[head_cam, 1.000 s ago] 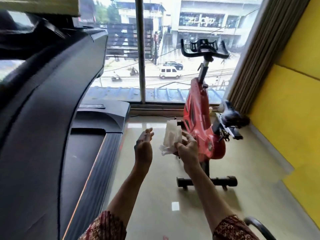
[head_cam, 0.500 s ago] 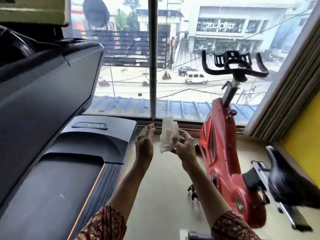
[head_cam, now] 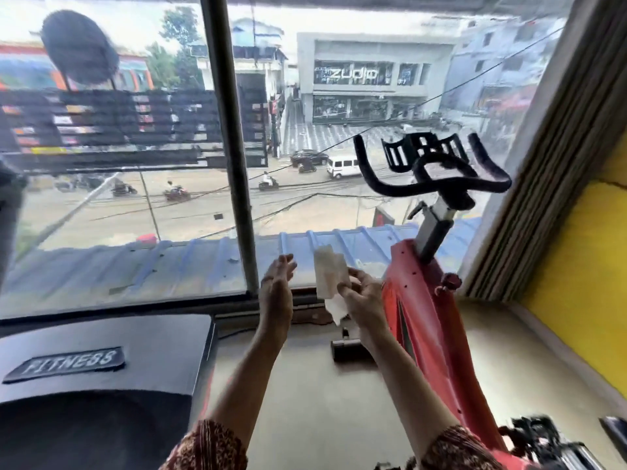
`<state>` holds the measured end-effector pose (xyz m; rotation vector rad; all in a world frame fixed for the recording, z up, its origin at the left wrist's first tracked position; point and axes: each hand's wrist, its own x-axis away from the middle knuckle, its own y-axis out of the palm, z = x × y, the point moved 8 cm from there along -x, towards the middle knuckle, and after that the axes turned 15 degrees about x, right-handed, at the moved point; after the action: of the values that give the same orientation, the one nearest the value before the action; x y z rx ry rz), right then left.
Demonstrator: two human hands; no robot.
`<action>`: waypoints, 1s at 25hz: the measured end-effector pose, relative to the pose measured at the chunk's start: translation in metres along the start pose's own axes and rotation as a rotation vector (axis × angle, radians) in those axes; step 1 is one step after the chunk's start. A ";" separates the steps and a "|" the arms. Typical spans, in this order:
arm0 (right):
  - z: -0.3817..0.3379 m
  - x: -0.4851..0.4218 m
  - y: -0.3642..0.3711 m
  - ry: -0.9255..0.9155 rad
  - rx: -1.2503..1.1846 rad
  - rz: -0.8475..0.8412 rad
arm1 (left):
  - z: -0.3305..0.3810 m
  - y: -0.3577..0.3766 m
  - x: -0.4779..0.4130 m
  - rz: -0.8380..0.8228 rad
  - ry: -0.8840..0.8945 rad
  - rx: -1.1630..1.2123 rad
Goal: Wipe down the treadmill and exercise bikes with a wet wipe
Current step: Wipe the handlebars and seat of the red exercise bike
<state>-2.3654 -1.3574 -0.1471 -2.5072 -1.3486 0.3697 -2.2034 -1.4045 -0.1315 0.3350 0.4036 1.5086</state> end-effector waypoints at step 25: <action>-0.104 -0.527 0.014 -0.409 0.800 0.678 | -0.082 0.252 -0.533 -0.584 0.242 -0.066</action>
<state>-2.5999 -1.8190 -0.0048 -2.1270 -0.2464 1.3079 -2.4755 -1.9293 -0.0638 -0.0259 0.5837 0.9851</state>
